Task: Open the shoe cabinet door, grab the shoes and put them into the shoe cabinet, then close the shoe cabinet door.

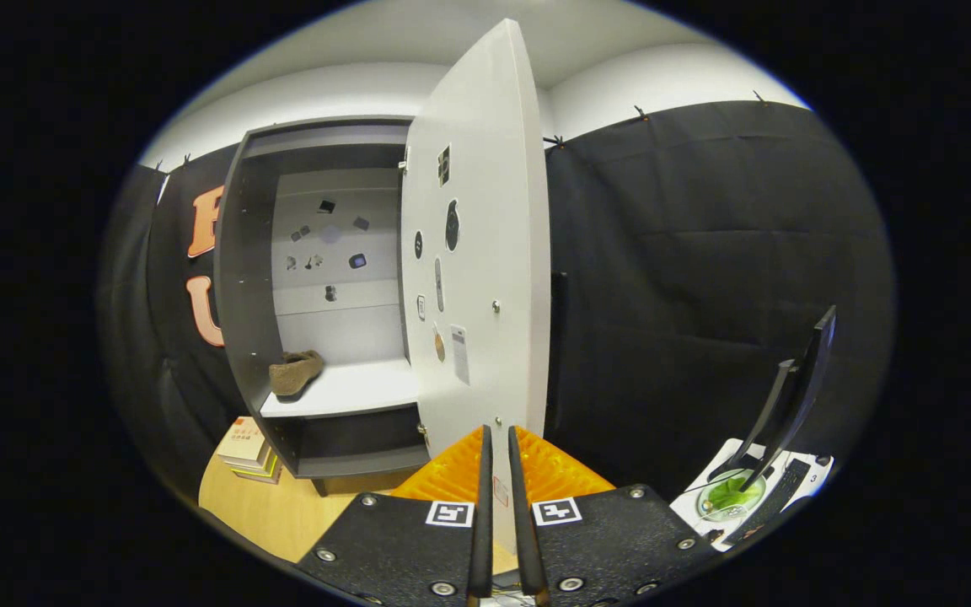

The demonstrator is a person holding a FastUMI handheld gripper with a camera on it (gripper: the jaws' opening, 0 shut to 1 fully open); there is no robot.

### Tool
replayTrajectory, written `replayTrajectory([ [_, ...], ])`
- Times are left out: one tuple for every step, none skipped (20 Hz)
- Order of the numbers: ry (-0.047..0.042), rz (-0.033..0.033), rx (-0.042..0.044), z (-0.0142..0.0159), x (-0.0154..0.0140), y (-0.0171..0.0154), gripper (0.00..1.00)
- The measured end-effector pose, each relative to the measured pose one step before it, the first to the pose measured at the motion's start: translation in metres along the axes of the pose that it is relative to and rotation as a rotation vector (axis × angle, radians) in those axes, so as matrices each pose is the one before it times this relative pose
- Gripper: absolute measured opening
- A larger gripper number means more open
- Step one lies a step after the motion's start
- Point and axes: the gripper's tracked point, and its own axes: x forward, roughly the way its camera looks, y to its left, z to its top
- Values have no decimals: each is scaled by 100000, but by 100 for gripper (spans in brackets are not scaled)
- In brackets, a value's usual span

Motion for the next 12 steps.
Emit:
replayTrajectory([
  [878, 1156, -359, -325, 117, 313, 11],
  [931, 522, -817, -290, -122, 24, 11],
  [1181, 823, -734, -257, -199, 191, 11],
  [979, 1142, -270, -227, -192, 251, 11],
  [950, 1181, -188, -235, -60, 382, 11],
  [1055, 1354, -428, -313, -109, 317, 11],
  [891, 782, -615, -310, 41, 184, 11],
  [1522, 1395, -314, -403, -92, 246, 12],
  [1535, 1519, -143, -429, -117, 442, 11],
  [1843, 1474, -80, -540, -145, 345, 11],
  [1508, 1916, 248, -487, -84, 553, 11],
  [1082, 2826, 631, -485, -44, 686, 11],
])
